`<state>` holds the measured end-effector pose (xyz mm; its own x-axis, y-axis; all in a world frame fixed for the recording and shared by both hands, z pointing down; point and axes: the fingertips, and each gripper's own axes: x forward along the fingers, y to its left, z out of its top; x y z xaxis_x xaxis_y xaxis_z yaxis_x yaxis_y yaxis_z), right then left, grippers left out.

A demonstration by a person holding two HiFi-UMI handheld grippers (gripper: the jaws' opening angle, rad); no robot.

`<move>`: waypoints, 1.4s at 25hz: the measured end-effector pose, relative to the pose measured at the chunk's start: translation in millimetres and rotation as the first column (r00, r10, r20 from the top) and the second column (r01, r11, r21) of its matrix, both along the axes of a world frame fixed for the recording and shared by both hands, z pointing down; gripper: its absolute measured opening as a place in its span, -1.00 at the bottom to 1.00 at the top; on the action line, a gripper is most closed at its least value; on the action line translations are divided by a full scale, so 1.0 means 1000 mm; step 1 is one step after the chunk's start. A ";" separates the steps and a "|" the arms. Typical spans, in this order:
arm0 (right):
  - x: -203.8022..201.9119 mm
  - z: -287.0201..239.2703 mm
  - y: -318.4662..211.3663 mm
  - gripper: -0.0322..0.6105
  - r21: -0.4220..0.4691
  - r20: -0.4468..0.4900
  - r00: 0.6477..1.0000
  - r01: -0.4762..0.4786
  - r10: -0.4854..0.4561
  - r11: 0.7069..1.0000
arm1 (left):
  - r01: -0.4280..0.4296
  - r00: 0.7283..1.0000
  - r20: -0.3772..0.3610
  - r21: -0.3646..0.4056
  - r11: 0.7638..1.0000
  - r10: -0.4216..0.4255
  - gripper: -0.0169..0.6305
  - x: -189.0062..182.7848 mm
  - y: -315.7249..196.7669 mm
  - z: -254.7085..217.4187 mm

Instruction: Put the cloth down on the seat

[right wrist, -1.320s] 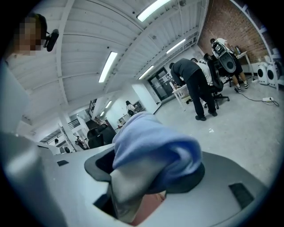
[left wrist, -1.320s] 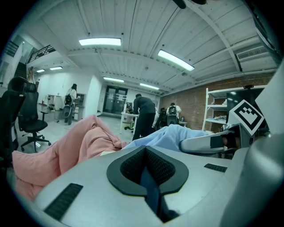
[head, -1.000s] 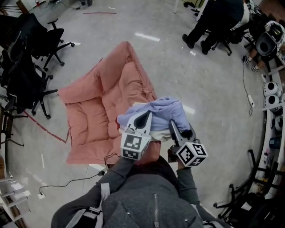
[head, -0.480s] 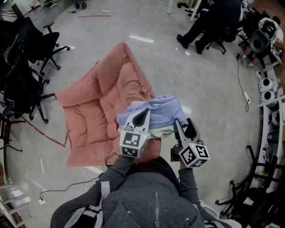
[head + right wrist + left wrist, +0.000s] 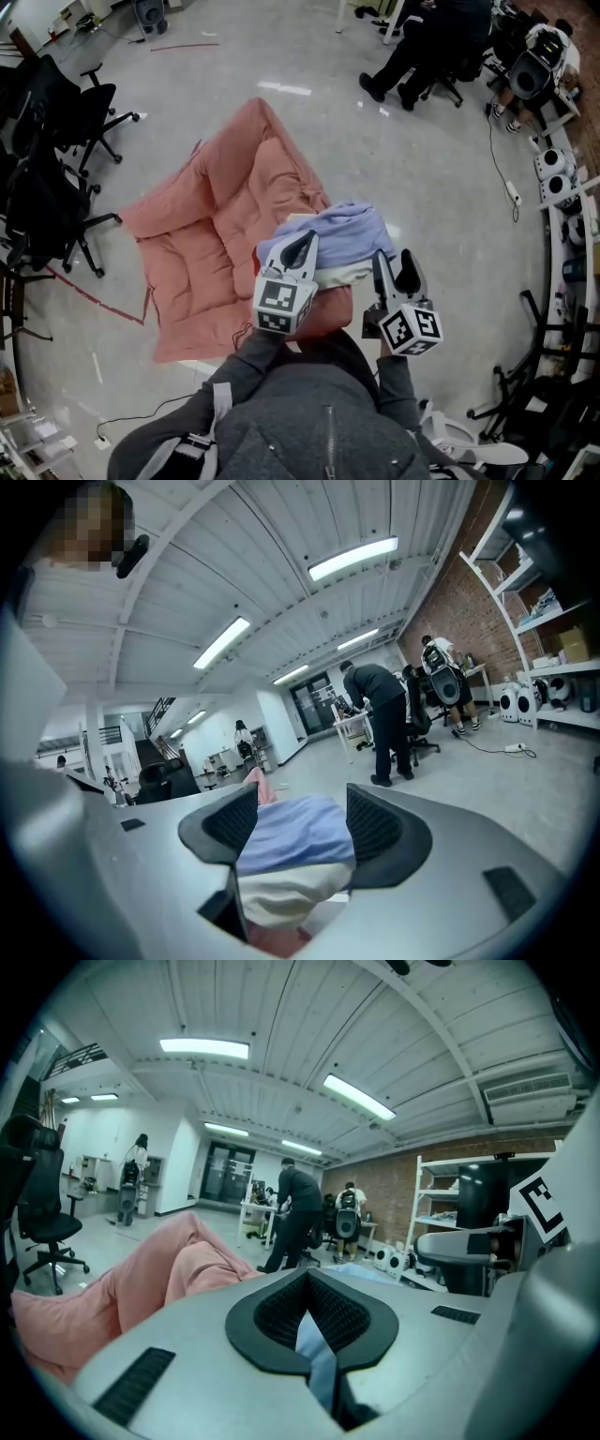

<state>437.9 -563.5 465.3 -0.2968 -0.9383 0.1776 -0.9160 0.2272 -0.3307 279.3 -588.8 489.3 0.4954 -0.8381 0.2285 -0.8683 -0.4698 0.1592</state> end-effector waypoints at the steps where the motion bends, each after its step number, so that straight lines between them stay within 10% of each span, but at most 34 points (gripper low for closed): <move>1: -0.002 -0.003 0.002 -0.10 0.005 -0.001 1.000 -0.002 0.002 1.000 | -0.007 1.000 0.000 0.001 1.000 0.007 -0.93 -0.001 0.002 -0.001; 19: -0.112 -0.033 0.052 -0.11 0.061 0.001 1.000 -0.008 0.008 0.998 | -0.165 0.986 0.029 0.055 0.985 0.163 -0.93 -0.067 0.050 -0.030; 23: -0.137 -0.032 0.071 -0.67 0.071 0.006 1.000 -0.022 0.022 0.997 | -0.207 0.978 0.035 0.064 0.976 0.205 -0.92 -0.081 0.070 -0.032; 35: -0.213 -0.014 0.112 -0.85 0.025 -0.002 1.000 -0.022 0.022 0.999 | -0.304 0.952 0.061 0.071 0.950 0.300 -0.93 -0.116 0.124 -0.026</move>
